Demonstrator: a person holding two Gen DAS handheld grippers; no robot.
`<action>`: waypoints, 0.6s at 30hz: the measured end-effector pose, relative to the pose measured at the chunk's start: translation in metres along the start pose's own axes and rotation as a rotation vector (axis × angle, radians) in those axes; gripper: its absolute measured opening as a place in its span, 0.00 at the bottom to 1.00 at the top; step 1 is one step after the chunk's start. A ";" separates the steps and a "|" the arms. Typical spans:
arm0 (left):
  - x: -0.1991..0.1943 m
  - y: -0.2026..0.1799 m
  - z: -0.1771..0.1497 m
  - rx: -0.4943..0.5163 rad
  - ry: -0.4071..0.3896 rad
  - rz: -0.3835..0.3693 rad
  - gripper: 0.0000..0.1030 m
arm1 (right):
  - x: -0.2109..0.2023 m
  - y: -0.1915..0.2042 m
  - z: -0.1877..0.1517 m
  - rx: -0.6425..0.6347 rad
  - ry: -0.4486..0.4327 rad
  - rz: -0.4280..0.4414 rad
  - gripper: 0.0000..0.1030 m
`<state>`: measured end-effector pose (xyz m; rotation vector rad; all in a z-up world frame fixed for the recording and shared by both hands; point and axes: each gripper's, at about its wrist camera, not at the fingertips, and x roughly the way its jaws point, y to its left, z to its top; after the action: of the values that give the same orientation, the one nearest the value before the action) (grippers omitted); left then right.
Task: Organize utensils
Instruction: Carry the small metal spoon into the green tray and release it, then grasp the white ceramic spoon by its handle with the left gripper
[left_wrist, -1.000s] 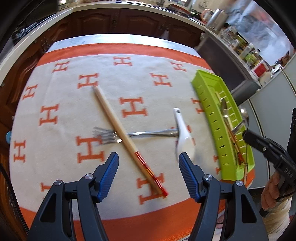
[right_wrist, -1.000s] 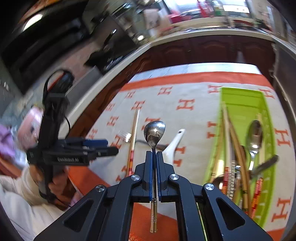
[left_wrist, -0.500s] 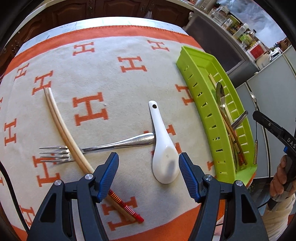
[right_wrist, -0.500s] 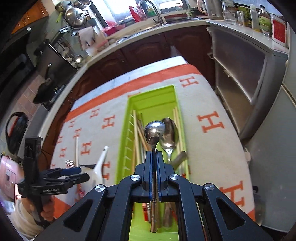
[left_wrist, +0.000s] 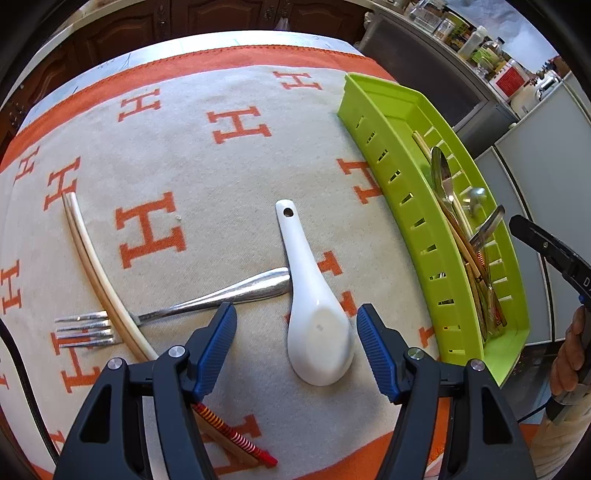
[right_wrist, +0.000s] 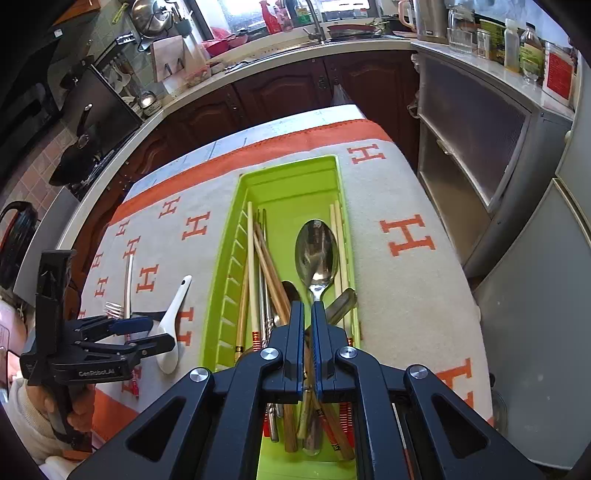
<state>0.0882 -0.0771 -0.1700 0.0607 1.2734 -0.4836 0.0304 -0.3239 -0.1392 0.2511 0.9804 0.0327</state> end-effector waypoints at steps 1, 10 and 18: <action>0.000 -0.001 0.001 0.009 -0.004 0.000 0.64 | -0.001 0.000 0.000 -0.002 0.000 0.002 0.04; 0.005 -0.008 0.006 0.048 -0.011 -0.124 0.46 | -0.001 -0.001 -0.003 0.006 -0.003 0.019 0.04; 0.010 -0.004 0.006 0.037 -0.044 -0.189 0.28 | 0.001 -0.006 -0.007 0.015 0.002 0.024 0.04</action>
<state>0.0938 -0.0859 -0.1767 -0.0394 1.2333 -0.6680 0.0251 -0.3279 -0.1451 0.2768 0.9795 0.0480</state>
